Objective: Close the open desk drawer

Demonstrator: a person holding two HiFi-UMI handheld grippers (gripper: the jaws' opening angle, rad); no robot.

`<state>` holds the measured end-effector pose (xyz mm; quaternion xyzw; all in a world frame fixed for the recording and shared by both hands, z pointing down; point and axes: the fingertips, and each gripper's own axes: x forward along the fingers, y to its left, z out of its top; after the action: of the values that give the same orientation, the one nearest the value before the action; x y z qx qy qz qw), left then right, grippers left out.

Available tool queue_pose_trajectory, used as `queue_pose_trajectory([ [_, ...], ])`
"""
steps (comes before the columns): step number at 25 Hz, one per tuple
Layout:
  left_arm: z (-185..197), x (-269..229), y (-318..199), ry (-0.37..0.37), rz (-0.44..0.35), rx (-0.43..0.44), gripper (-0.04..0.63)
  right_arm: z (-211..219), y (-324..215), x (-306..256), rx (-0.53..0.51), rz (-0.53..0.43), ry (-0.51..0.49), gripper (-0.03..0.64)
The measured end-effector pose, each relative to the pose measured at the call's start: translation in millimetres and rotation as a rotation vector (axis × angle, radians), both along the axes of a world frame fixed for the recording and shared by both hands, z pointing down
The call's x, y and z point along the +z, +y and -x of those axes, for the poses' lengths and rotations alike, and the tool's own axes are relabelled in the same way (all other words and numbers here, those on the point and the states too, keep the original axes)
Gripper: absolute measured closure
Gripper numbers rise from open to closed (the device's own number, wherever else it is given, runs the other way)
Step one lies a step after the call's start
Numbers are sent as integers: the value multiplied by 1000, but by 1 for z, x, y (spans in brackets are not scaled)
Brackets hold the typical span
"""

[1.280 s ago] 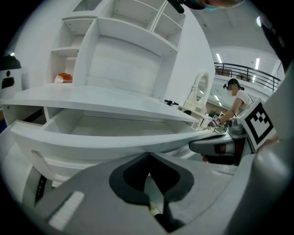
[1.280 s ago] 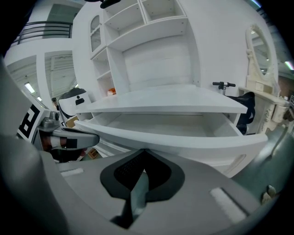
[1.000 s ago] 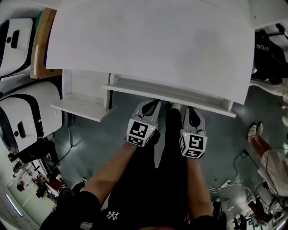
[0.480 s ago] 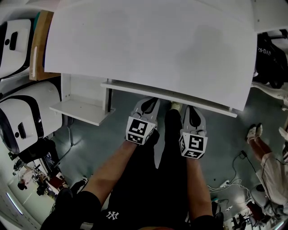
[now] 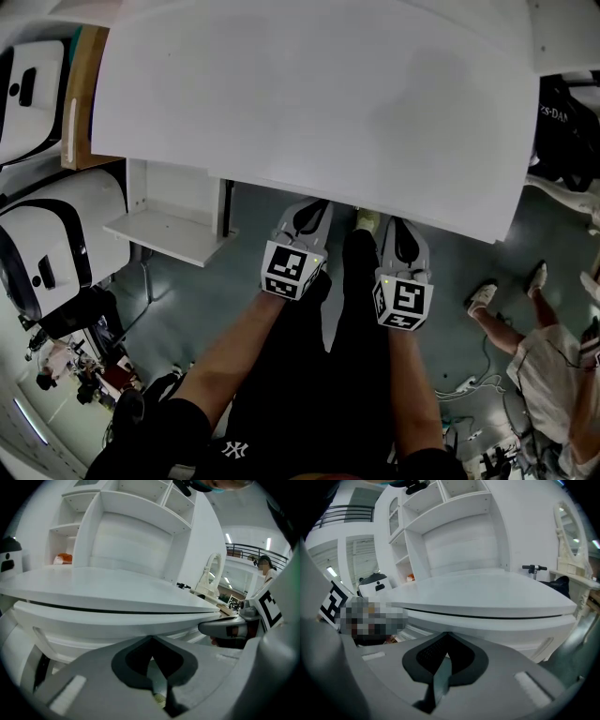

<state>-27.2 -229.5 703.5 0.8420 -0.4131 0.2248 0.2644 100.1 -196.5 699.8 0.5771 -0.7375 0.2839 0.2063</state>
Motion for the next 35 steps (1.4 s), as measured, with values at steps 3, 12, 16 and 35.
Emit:
queue_pose_trajectory([
  [3,0,0,-4,0,-2,-5,594,0,-4,0,-2,-3,-1,594],
  [12,-2,0,-20,4,-18,0,594,-2,-19,-1,12,-25,2,594],
  [16,-2,3,-22,3,-7,0,594,-2,-20,0,8,-30,8,594],
  [35,-13,-29,-5,40,-25,44,594,-4,-8,-32,25,-43,-2,594],
])
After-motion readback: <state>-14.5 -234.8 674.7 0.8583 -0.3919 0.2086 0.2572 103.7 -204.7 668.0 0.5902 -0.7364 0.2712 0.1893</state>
